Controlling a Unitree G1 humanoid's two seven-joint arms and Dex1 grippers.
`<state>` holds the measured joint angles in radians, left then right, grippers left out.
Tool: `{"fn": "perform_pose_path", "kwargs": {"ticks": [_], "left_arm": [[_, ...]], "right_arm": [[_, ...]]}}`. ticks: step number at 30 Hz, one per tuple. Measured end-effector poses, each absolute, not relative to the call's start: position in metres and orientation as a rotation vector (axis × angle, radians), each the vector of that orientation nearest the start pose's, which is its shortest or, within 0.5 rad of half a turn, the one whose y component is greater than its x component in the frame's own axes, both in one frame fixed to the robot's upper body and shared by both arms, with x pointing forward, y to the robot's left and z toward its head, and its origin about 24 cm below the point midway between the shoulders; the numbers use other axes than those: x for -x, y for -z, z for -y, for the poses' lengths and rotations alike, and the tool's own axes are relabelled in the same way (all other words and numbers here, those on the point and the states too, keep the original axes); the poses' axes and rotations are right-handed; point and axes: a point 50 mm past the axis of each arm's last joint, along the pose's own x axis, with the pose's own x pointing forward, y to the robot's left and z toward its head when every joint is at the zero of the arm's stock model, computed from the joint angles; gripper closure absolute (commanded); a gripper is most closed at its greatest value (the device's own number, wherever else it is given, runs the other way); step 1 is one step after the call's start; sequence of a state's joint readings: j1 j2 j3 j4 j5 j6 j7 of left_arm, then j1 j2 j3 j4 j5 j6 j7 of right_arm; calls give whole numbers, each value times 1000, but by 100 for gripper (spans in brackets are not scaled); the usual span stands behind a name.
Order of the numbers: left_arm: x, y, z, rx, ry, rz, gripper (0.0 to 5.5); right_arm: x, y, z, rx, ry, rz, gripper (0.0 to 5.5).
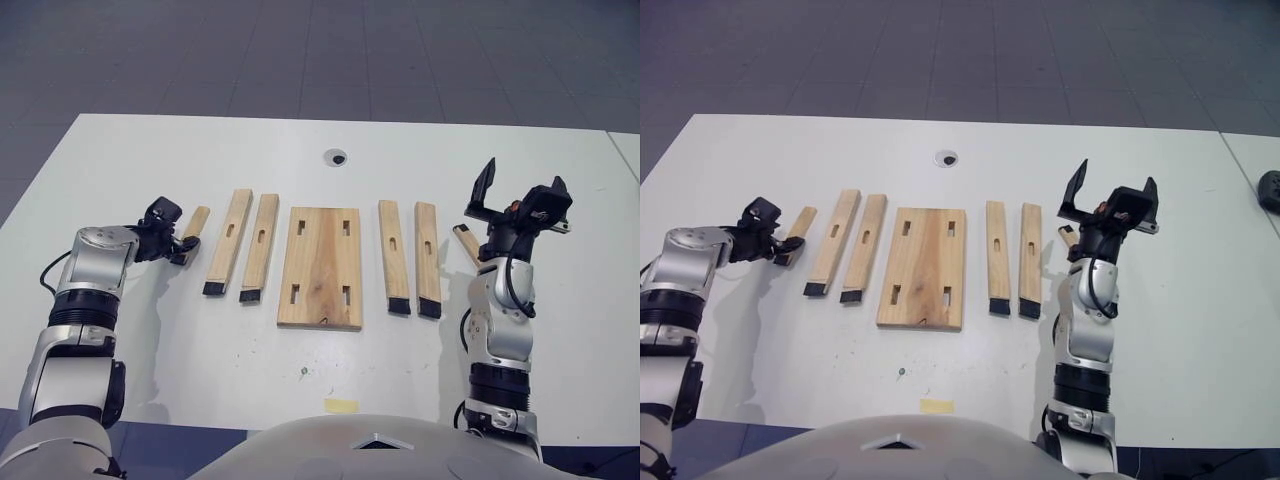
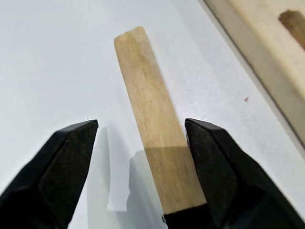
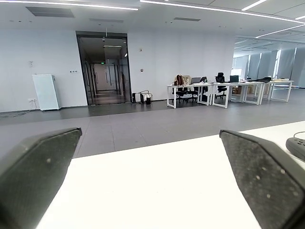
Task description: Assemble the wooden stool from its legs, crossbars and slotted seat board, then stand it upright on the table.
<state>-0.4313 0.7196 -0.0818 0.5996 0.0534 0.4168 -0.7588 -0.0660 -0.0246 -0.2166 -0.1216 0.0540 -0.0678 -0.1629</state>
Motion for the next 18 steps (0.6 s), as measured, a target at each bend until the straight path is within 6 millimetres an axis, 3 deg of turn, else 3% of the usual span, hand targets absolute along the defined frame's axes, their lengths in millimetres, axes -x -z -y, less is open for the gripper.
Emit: {"fn": "perform_pose_path", "kwargs": {"ticks": [9, 18], "left_arm": [[-285, -46, -312, -460, 451, -847, 420], [-284, -45, -313, -462, 404, -825, 420]], "right_arm": [[-253, -95, 210, -36, 370, 272, 10], [-252, -95, 211, -36, 370, 275, 10]]}}
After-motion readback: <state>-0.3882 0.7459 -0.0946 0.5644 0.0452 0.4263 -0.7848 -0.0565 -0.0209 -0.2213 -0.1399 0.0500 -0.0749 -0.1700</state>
